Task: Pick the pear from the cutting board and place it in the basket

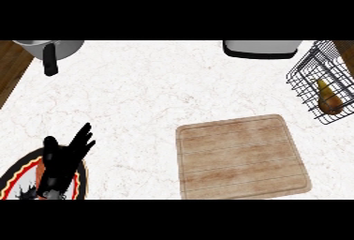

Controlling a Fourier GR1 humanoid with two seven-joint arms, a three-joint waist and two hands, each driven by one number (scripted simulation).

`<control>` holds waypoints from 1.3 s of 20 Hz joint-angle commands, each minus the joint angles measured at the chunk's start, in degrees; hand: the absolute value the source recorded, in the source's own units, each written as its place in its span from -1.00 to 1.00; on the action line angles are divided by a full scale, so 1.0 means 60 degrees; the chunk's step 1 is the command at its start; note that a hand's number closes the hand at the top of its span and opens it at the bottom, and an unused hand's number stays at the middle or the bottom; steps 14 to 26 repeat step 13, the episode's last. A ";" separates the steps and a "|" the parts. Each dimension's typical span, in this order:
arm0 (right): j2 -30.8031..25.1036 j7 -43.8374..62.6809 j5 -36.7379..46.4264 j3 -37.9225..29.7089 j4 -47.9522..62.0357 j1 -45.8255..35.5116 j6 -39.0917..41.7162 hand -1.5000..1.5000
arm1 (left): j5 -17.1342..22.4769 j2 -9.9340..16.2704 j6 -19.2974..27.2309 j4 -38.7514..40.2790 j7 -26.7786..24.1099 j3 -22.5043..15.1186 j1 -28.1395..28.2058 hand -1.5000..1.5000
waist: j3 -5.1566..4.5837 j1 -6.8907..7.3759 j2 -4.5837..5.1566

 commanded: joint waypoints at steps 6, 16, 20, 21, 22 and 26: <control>-0.0927 0.0161 -0.0755 -0.1137 0.1462 -0.0717 0.0737 -1.00 | -0.0069 -0.0182 0.0013 0.0189 0.0185 -0.0128 0.0378 0.00 | -0.0056 0.0041 0.0075; -0.1938 -0.0194 -0.0885 -0.1452 0.2035 0.0012 0.1104 -1.00 | -0.0238 -0.0252 0.0139 0.0341 0.0081 -0.0149 0.0277 0.00 | -0.0013 -0.0016 0.0186; -0.1938 -0.0194 -0.0885 -0.1452 0.2035 0.0012 0.1104 -1.00 | -0.0238 -0.0252 0.0139 0.0341 0.0081 -0.0149 0.0277 0.00 | -0.0013 -0.0016 0.0186; -0.1938 -0.0194 -0.0885 -0.1452 0.2035 0.0012 0.1104 -1.00 | -0.0238 -0.0252 0.0139 0.0341 0.0081 -0.0149 0.0277 0.00 | -0.0013 -0.0016 0.0186; -0.1938 -0.0194 -0.0885 -0.1452 0.2035 0.0012 0.1104 -1.00 | -0.0238 -0.0252 0.0139 0.0341 0.0081 -0.0149 0.0277 0.00 | -0.0013 -0.0016 0.0186; -0.1938 -0.0194 -0.0885 -0.1452 0.2035 0.0012 0.1104 -1.00 | -0.0238 -0.0252 0.0139 0.0341 0.0081 -0.0149 0.0277 0.00 | -0.0013 -0.0016 0.0186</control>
